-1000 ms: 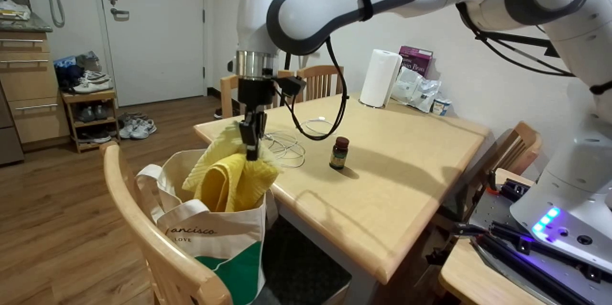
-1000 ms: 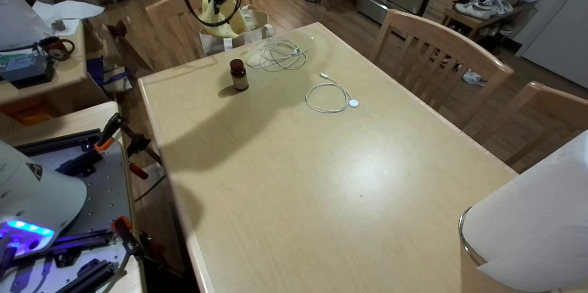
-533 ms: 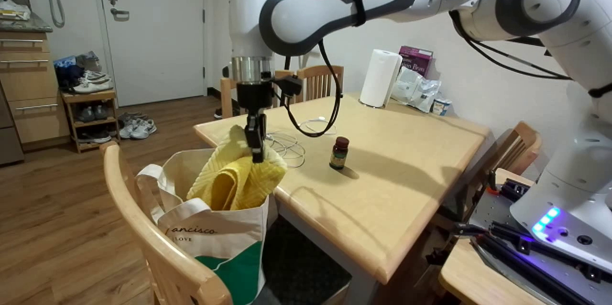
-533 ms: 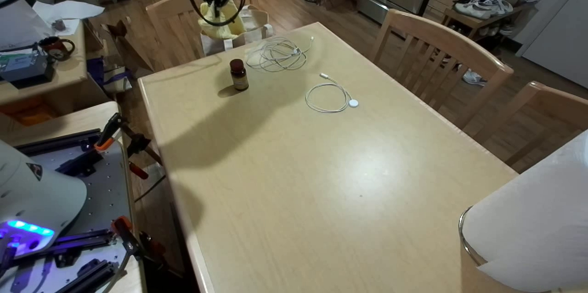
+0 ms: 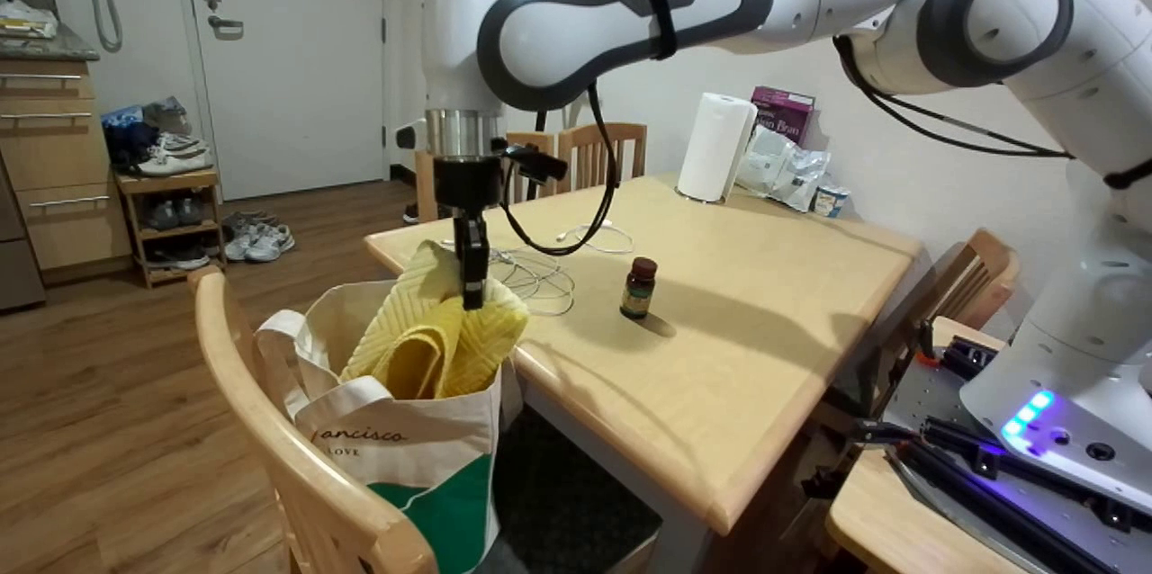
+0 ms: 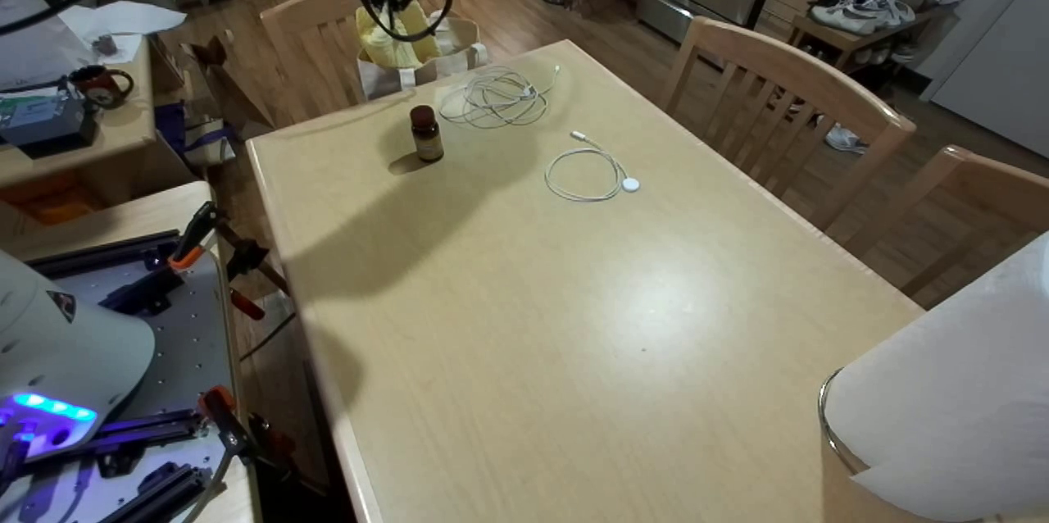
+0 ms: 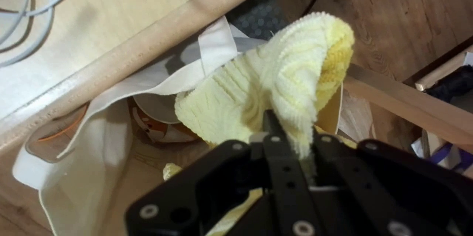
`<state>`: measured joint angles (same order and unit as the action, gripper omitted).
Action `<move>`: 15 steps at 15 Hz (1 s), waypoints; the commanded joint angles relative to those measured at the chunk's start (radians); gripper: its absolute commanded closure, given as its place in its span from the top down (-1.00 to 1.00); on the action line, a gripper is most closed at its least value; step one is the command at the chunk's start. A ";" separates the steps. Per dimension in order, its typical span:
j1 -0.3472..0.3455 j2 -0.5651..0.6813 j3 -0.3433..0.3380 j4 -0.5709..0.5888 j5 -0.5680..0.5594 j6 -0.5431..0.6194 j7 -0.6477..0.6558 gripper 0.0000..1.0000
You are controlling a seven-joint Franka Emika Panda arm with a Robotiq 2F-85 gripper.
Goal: Take the yellow towel from the table and place it in the white bag on the chair
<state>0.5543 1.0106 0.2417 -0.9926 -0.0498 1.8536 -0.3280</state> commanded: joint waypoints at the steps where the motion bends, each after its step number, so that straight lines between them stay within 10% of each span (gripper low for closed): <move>1: -0.017 0.043 0.041 0.063 0.023 0.002 -0.112 -0.13; 9: -0.028 0.081 0.081 0.104 0.051 0.067 -0.188 0.63; 15: -0.007 -0.090 -0.010 0.041 0.008 0.042 0.078 1.00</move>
<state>0.5409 1.0493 0.2779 -0.9068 -0.0232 1.9560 -0.3924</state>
